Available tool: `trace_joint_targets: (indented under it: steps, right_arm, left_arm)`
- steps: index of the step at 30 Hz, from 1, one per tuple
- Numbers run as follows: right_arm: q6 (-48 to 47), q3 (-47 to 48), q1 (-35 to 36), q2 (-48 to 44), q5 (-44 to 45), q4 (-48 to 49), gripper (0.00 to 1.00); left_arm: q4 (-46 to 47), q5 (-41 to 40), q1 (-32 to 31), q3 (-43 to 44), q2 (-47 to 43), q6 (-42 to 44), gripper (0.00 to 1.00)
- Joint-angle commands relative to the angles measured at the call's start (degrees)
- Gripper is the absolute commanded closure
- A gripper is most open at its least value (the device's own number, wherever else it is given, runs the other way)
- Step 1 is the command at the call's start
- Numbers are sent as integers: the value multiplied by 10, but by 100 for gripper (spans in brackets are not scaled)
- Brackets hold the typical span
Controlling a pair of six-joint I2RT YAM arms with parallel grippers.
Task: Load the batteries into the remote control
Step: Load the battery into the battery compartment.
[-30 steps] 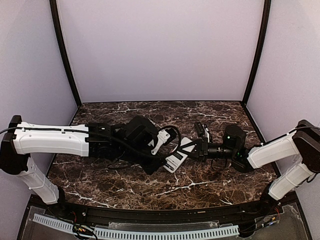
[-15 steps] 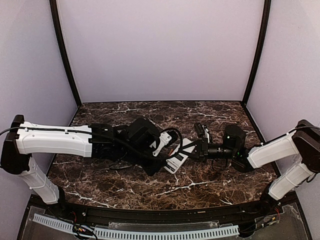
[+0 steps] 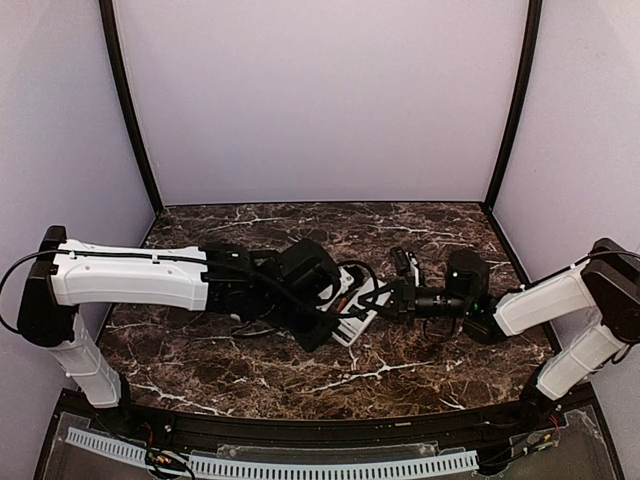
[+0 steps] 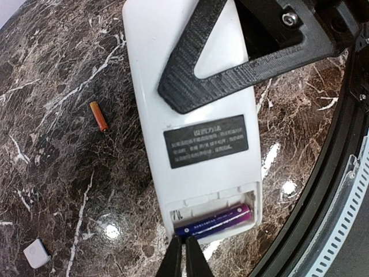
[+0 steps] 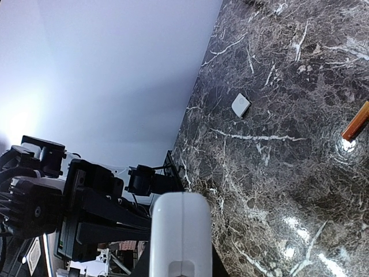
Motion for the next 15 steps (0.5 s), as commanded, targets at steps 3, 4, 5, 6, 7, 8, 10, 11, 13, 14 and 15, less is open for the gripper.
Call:
trace_joint_targets:
  steps: [3,4,5,6,7,8,10,11,13,14,15]
  right_arm:
    - [18,15,5,-11,-27,111,100]
    - [16,14,4,-11,-28,106,100]
    - [15,12,3,-12,-26,102,100]
    - [12,8,2,-13,-26,100,100]
    - [9,4,0,-15,-26,95,100]
    - [4,0,-1,-17,-25,89,100]
    - [-7,-9,-6,-24,-23,75,100]
    - [-12,-12,-7,-27,-22,68,100]
    - [-25,-19,-10,-34,-20,55,100]
    - [-31,-21,-11,-39,-19,47,100]
    - [-40,-22,-12,-45,-17,38,100]
  left_arm:
    - [-102,-66,-18,47,64,6,94]
    - [-112,-76,-18,53,65,4,93]
    - [-117,-80,-19,55,64,2,91]
    - [-120,-85,-18,56,62,0,90]
    - [-118,-88,-18,53,53,-1,88]
    - [-111,-89,-17,51,47,-1,87]
    - [-92,-80,-12,40,22,-3,83]
    - [-83,-76,-6,29,3,-4,79]
    - [-43,-51,1,-1,-36,-3,72]
    - [-13,-42,3,-12,-49,-4,69]
    - [2,-35,7,-35,-74,-5,63]
